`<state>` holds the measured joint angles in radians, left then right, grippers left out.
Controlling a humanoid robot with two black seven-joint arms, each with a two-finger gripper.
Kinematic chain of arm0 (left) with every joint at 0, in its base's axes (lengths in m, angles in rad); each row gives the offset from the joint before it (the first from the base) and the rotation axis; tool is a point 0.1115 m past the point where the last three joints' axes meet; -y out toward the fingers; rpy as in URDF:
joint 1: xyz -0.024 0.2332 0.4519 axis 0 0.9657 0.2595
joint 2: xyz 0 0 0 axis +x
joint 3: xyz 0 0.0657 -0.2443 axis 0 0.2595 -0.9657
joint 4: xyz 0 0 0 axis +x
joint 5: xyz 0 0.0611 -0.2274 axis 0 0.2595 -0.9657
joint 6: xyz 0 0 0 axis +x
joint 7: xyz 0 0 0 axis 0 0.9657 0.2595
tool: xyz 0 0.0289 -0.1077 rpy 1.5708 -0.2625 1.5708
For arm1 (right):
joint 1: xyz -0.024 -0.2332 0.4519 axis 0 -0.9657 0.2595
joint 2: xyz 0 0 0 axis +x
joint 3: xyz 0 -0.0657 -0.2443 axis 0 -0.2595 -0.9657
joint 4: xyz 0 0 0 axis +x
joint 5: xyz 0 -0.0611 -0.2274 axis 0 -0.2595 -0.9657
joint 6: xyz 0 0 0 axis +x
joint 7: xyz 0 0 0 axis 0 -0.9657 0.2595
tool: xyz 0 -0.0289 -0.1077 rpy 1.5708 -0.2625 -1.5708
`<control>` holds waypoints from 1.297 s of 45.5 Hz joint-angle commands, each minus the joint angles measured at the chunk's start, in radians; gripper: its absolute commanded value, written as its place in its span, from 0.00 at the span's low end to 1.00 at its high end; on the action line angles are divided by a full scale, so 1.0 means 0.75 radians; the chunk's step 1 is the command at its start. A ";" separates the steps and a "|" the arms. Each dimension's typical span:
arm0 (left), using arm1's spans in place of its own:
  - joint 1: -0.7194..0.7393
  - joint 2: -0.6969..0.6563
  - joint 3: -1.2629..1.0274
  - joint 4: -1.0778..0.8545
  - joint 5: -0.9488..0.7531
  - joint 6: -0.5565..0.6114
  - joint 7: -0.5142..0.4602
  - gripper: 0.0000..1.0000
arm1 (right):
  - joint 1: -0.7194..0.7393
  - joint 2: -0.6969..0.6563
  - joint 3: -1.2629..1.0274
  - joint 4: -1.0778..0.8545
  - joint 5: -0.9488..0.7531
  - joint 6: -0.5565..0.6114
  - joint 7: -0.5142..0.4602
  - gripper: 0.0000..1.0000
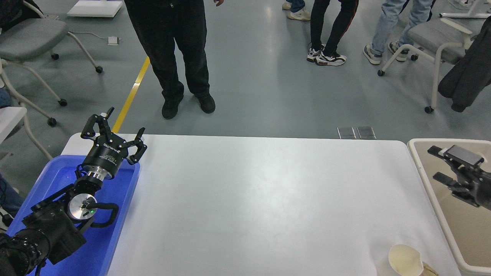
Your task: Dispose of the paper cup in the dustbin
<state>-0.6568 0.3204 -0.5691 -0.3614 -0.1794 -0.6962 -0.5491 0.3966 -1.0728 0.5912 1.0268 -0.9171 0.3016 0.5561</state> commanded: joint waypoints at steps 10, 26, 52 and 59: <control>0.000 0.002 -0.002 -0.001 0.000 -0.002 0.000 1.00 | -0.052 -0.212 -0.512 0.267 -0.474 -0.512 0.201 1.00; 0.000 0.002 -0.002 -0.001 0.000 -0.004 0.000 1.00 | -0.060 -0.179 -0.725 0.298 -0.649 -0.881 0.199 1.00; 0.000 0.002 -0.002 -0.001 0.000 -0.004 0.000 1.00 | -0.060 0.017 -0.721 0.175 -0.681 -1.028 0.195 1.00; 0.000 0.002 0.000 0.001 0.000 -0.004 0.000 1.00 | -0.054 0.052 -0.723 0.147 -0.683 -1.030 0.195 0.99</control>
<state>-0.6565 0.3222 -0.5705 -0.3616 -0.1794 -0.6995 -0.5491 0.3498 -1.0754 0.0527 1.1709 -1.4254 -0.4545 0.7025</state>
